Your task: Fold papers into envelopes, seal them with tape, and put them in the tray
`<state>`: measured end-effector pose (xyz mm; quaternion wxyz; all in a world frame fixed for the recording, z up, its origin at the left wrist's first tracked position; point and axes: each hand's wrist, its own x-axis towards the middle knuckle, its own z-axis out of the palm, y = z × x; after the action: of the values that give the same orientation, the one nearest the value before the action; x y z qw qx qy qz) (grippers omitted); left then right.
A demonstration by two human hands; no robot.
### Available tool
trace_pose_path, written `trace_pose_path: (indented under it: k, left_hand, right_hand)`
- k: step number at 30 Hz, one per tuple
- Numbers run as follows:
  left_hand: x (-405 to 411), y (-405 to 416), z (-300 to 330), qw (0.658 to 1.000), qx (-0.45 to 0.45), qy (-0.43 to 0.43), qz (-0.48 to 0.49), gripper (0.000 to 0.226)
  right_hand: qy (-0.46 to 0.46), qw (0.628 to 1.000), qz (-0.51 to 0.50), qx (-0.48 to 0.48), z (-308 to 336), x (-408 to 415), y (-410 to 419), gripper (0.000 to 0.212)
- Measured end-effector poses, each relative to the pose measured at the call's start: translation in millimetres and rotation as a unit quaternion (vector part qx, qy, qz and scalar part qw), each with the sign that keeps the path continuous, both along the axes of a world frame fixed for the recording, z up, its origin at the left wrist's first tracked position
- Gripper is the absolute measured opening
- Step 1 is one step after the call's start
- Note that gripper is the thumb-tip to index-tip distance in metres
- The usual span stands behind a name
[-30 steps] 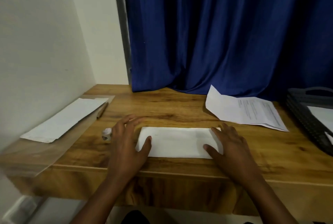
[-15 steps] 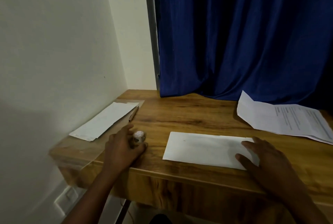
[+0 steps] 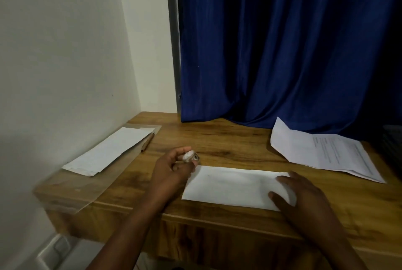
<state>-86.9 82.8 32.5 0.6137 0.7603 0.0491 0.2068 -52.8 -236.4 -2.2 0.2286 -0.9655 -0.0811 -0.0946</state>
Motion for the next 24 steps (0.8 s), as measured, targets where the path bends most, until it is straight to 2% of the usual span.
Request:
trace_pose_path:
  k: [3,7,9,12,16,19,21,24]
  left_hand:
    - [15,-36,1,0.994,-0.056,-0.006,-0.093,0.046]
    - [31,-84,-9,0.989,-0.029,0.0,-0.142,0.053]
    - [32,-101,-16,0.985,-0.036,0.012,-0.171,0.045]
    - [32,-108,-22,0.986,0.018,0.017,-0.163,0.04]
    - [28,-110,-23,0.983,0.108,0.011,-0.148,0.014]
    - [24,-113,-25,0.971,0.188,-0.002,-0.151,0.023]
    - [24,-114,-26,0.969,0.197,-0.006,-0.152,0.027]
    - [23,-114,-26,0.965,0.203,-0.006,-0.165,0.05]
  right_hand:
    - [-0.045,0.997,0.014,0.064,4,-8,0,0.055]
    - [-0.083,0.983,0.046,0.157,5,-16,-2,0.042]
    - [-0.093,0.978,0.07,0.175,6,-20,-3,0.046]
    - [-0.099,0.974,0.115,0.169,7,-26,-2,0.053]
    - [-0.083,0.976,0.152,0.13,8,-25,3,0.043]
    - [-0.085,0.979,0.147,0.11,5,-23,3,0.044]
    - [-0.086,0.979,0.14,0.121,3,-23,2,0.045]
    - [-0.089,0.977,0.134,0.142,3,-24,1,0.048]
